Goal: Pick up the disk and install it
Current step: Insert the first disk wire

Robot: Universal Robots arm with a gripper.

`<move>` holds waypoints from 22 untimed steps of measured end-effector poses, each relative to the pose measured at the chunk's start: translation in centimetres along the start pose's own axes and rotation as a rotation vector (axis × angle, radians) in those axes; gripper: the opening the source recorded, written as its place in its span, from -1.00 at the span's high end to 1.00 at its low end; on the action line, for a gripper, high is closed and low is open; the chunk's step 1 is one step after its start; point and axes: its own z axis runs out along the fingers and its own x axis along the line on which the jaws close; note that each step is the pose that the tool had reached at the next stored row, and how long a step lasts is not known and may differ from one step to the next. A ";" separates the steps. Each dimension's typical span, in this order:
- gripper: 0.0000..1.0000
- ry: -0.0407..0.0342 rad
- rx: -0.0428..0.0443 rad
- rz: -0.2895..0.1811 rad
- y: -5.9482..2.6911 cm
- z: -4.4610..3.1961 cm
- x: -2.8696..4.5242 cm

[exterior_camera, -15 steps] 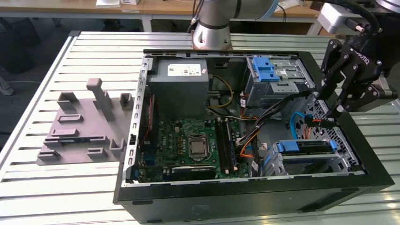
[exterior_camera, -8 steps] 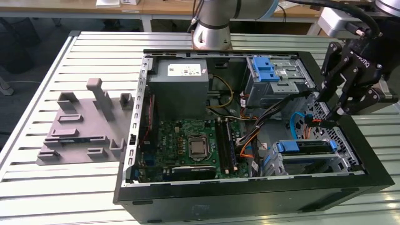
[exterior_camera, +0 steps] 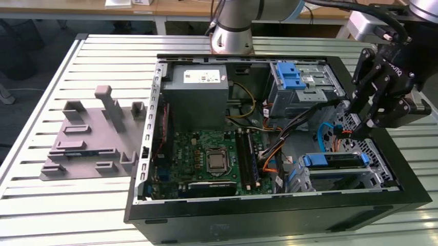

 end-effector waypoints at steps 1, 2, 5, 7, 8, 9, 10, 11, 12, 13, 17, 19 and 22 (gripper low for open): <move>0.00 -0.0001 -0.0001 0.003 -0.07 0.09 -0.01; 0.00 -0.0001 -0.0002 0.004 -0.15 0.18 -0.02; 0.00 0.0001 -0.0003 0.007 -0.25 0.39 0.02; 0.00 0.0000 -0.0003 0.007 -0.28 0.45 0.20; 0.00 0.0000 -0.0003 0.007 -0.29 0.48 0.31; 0.00 0.0002 -0.0003 0.007 -0.30 0.51 0.40; 0.00 0.0001 -0.0003 0.007 -0.31 0.57 0.46; 0.00 0.0000 -0.0004 0.007 -0.32 0.64 0.50; 0.00 0.0001 -0.0003 0.007 -0.32 0.72 0.53; 0.00 0.0011 -0.0002 0.007 -0.32 0.81 0.55; 0.00 0.0078 0.0007 0.009 -0.33 1.24 0.57; 0.00 0.0123 0.0012 0.011 -0.33 1.42 0.56; 0.16 0.0154 0.0015 0.013 -0.33 1.55 0.56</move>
